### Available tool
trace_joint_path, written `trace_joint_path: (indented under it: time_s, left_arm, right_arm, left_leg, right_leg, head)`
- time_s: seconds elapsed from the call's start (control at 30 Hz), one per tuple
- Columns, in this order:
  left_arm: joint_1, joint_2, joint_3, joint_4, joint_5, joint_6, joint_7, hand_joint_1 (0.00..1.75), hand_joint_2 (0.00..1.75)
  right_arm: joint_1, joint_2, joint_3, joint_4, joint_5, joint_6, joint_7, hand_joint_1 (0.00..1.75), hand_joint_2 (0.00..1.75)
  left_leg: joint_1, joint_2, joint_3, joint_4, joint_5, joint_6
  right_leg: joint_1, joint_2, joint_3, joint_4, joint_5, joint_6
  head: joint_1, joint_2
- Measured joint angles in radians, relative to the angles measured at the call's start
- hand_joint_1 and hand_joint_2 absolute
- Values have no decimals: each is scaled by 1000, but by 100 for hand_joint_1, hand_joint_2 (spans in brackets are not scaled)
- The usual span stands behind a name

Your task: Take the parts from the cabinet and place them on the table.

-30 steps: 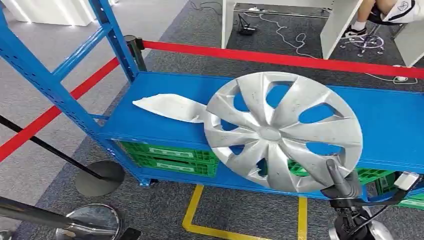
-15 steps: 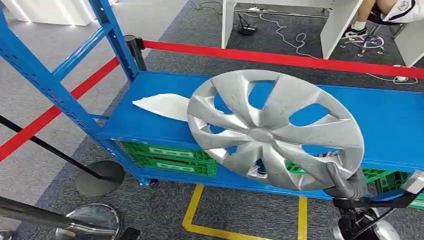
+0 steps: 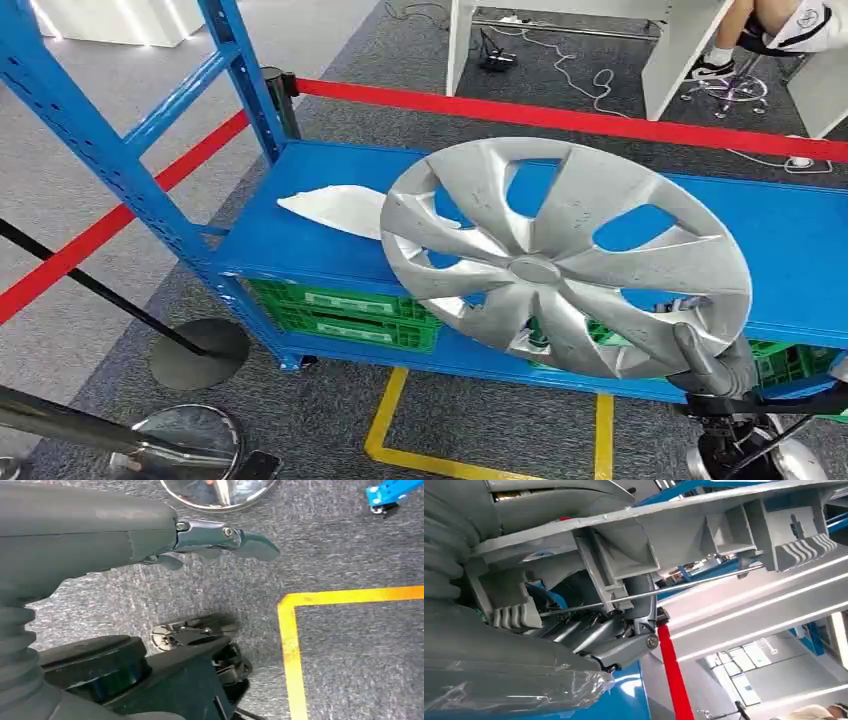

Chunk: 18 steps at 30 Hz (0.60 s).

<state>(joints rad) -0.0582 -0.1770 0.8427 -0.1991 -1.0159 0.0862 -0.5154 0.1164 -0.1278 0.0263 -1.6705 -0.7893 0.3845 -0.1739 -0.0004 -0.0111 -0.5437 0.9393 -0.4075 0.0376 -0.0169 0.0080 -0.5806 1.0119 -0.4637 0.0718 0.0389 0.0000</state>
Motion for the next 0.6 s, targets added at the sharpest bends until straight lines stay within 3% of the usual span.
trace_joint_path:
  time_s: [0.03,0.07,0.1,0.13,0.17,0.3,0.33,0.4,0.43,0.47,0.5,0.53,0.57,0.6]
  left_arm:
    - [-1,-1,0,0,0,-2,3,0,175]
    - [0,-3,0,0,0,-4,3,0,175]
    - [-1,-3,0,0,0,-5,5,0,175]
    - [-1,0,1,0,0,-5,6,0,175]
    - [-3,0,1,0,-1,-5,7,0,175]
    - [-1,2,3,0,-2,-5,11,0,175]
    - [-1,1,5,0,-2,-5,11,0,175]
    - [-3,0,5,0,-2,-5,11,0,175]
    - [-3,0,5,0,-2,-5,11,0,175]
    - [-3,0,5,0,-2,-5,11,0,175]
    - [-3,0,5,0,-2,-5,12,0,175]
    - [-4,0,5,0,-2,-3,12,0,175]
    - [-5,0,5,0,-2,-2,12,0,175]
    - [-8,0,5,0,-2,-2,12,0,175]
  right_arm:
    - [-5,-8,-9,-1,0,-4,8,175,175]
    - [-6,-11,-17,-2,-1,-8,14,175,175]
    - [-7,-13,-18,-2,-1,-8,14,175,175]
    - [-10,-13,-19,0,-1,-8,16,175,175]
    - [-9,-13,-19,-1,-2,-8,17,175,175]
    - [-8,-13,-23,-1,-6,-10,19,175,175]
    - [-10,-13,-24,-1,-8,-9,19,175,175]
    - [-10,-14,-25,-2,-8,-9,19,175,175]
    - [-9,-14,-25,-2,-9,-9,19,175,175]
    - [-9,-14,-25,-2,-9,-9,20,175,175]
    - [-9,-14,-25,-2,-9,-9,21,175,175]
    - [-9,-14,-26,-2,-10,-9,21,175,175]
    - [-10,-14,-26,-2,-10,-8,21,175,175]
    - [-11,-14,-26,-2,-11,-8,22,175,175]
  left_leg:
    - [0,1,-6,2,1,0]
    - [8,-1,-7,7,2,-6]
    - [13,-2,-8,14,-1,-14]
    - [8,-3,-15,23,-4,-25]
    - [5,-5,-23,31,-3,-31]
    - [8,-7,-42,41,6,-51]
    - [8,-3,-56,65,-30,-56]
    - [9,0,-112,207,-130,-62]
    - [8,0,-143,294,-172,-63]
    - [8,0,-159,351,-193,-61]
    - [8,0,-153,362,-186,-57]
    - [6,0,-126,331,-158,-51]
    - [4,0,-83,267,-122,-44]
    - [0,0,-19,167,-87,-33]
  right_leg:
    - [-5,0,-111,288,-127,14]
    - [-12,-2,-24,138,-31,23]
    - [-16,-4,30,41,8,30]
    - [-18,-2,66,-20,-9,42]
    - [-12,11,71,-14,2,21]
    - [-15,5,36,-1,7,-13]
    - [-14,4,27,-1,13,-26]
    - [-10,0,7,-1,26,-44]
    - [-7,-2,-5,0,33,-49]
    - [-4,-3,-15,0,40,-50]
    - [-1,-3,-24,0,48,-51]
    - [3,-2,-34,0,56,-50]
    - [6,-2,-42,0,63,-50]
    - [8,-2,-50,0,71,-48]
  head:
    - [2,0]
    - [1,0]
    - [1,0]
    - [2,0]
    - [6,0]
    - [0,0]
    - [-3,0]
    - [-7,0]
    - [-6,0]
    - [-7,0]
    - [-7,0]
    - [-6,0]
    - [-7,0]
    - [-6,0]
